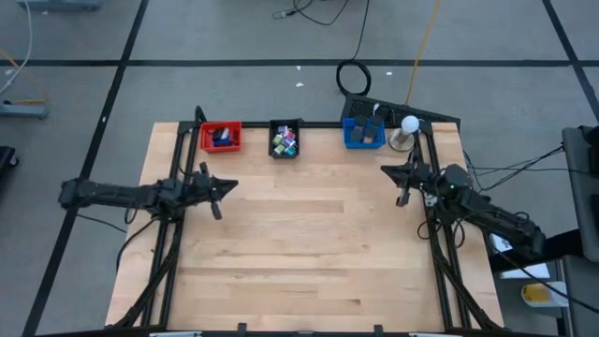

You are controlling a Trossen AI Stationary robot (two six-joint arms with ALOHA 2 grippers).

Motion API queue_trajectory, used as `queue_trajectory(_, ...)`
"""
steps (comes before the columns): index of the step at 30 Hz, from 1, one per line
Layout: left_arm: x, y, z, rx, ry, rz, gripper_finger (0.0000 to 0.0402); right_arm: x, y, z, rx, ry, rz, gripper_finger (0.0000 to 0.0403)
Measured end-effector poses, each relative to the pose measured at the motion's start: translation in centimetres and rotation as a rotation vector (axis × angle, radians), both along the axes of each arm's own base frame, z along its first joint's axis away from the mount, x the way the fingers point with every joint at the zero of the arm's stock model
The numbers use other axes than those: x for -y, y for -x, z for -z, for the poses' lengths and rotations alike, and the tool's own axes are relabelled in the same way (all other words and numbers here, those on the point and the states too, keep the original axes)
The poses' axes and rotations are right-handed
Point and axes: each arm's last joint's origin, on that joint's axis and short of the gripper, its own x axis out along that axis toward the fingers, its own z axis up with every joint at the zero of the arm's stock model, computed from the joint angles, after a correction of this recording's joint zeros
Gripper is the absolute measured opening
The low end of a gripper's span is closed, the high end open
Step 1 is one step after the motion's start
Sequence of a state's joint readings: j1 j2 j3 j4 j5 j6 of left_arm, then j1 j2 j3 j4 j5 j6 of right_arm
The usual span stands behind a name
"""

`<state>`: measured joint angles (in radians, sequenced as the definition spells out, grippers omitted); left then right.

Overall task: Pick & Place Office items
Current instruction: Return to home position

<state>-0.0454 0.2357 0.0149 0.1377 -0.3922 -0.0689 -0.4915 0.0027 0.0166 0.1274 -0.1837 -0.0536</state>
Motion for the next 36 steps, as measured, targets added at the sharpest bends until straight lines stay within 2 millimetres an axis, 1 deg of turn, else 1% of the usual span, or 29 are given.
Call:
queue_trajectory(2, -0.2, 0.4, 0.0, 0.002, 0.008, 0.022, 0.0026, 0.0, 0.0, 0.1, -0.002, -0.01, -0.001, 0.0)
queue_trajectory(7, -0.8, 1.2, -0.8, 0.091, -0.017, 0.089, 0.0026, -0.1, 0.0, 0.2, -0.014, -0.021, -0.032, 0.0)
queue_trajectory(11, -1.8, 1.6, -0.8, 0.098, -0.017, 0.067, 0.0026, -0.2, -0.1, 0.1, -0.011, -0.019, -0.058, 0.0)
queue_trajectory(15, -3.1, 2.0, -0.7, 0.094, -0.01, -0.019, 0.0026, -0.1, -0.1, 0.3, -0.019, -0.029, -0.057, 0.0)
queue_trajectory(17, -3.6, 2.2, -0.8, 0.1, -0.013, -0.047, 0.0026, -0.1, 0.0, 0.0, -0.01, 0.033, -0.029, 0.0)
queue_trajectory(19, -3.8, 2.3, -0.8, 0.103, -0.015, -0.06, 0.0026, 0.1, 0.1, -0.2, 0.005, 0.057, 0.012, 0.0)
queue_trajectory(22, -3.9, 2.4, -0.8, 0.108, -0.01, -0.062, 0.0026, 0.2, 0.1, -0.3, 0.015, 0.052, 0.005, 0.0)
queue_trajectory(27, -3.6, 2.2, -0.8, 0.107, -0.014, -0.026, 0.0026, 0.3, 0.1, 0.3, -0.014, -0.036, 0.009, 0.0)
queue_trajectory(31, -3.5, 2.2, -0.8, 0.103, -0.014, -0.062, 0.0026, 0.3, 0.1, 0.5, -0.033, -0.055, 0.016, 0.0)
queue_trajectory(36, -3.5, 2.1, -0.6, 0.103, 0.033, -0.051, 0.0026, 0.6, 0.2, 0.6, -0.044, -0.059, 0.125, 0.0)
